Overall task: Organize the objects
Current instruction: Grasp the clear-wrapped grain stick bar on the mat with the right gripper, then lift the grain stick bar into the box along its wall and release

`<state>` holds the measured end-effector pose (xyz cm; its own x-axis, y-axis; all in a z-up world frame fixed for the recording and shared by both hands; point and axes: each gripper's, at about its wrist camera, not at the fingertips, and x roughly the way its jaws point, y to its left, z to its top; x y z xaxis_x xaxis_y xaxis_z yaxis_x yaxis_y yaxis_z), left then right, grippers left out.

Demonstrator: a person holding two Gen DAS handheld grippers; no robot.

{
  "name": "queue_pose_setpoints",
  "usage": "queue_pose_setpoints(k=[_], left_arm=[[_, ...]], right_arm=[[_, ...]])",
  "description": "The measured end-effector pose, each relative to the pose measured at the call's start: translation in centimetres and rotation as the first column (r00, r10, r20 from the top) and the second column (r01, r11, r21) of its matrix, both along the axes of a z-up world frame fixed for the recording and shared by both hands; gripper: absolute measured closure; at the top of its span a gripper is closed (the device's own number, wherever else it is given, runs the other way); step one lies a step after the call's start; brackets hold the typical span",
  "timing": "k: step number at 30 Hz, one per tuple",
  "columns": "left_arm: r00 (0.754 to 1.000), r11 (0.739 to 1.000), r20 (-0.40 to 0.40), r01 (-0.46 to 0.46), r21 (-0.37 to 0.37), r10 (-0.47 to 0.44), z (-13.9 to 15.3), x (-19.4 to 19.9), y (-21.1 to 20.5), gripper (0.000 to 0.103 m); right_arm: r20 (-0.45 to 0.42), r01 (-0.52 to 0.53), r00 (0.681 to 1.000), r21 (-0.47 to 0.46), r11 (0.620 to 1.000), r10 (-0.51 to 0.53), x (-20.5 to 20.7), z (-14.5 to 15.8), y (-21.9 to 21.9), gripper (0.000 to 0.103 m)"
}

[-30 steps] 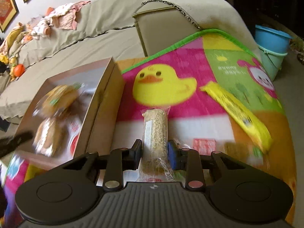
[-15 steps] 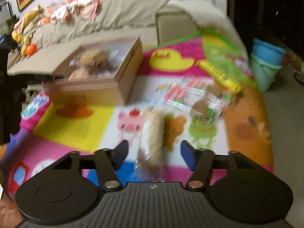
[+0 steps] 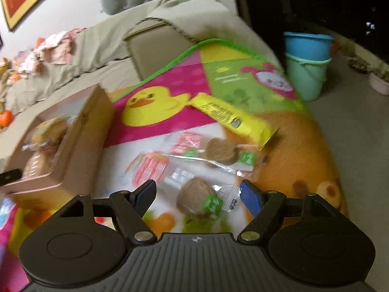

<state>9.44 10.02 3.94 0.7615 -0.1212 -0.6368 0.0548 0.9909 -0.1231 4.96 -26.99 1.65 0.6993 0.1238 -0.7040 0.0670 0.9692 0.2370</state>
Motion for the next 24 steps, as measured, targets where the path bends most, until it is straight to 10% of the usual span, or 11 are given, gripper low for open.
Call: queue_pose_setpoints(k=[4, 11, 19, 24], left_arm=[[1.0, 1.0, 0.0, -0.001, -0.002, 0.001, -0.2, -0.2, 0.0, 0.087], [1.0, 1.0, -0.001, 0.001, -0.003, -0.001, -0.2, -0.3, 0.1, 0.086], [1.0, 1.0, -0.011, -0.002, 0.012, 0.002, 0.1, -0.1, -0.1, 0.087], [1.0, 1.0, -0.011, 0.0, 0.012, 0.0, 0.1, -0.1, -0.1, 0.087]], right_arm=[[-0.023, -0.154, 0.987, 0.072, 0.985, 0.156, -2.5, 0.6, 1.9, 0.027], [-0.046, -0.228, 0.973, -0.078, 0.971, 0.224, -5.1, 1.0, 6.0, 0.028], [-0.07, -0.253, 0.967, -0.213, 0.944, 0.244, -5.8, 0.7, 8.8, 0.071], [-0.076, -0.294, 0.956, -0.173, 0.94, 0.285, -6.5, 2.2, 9.3, 0.074]])
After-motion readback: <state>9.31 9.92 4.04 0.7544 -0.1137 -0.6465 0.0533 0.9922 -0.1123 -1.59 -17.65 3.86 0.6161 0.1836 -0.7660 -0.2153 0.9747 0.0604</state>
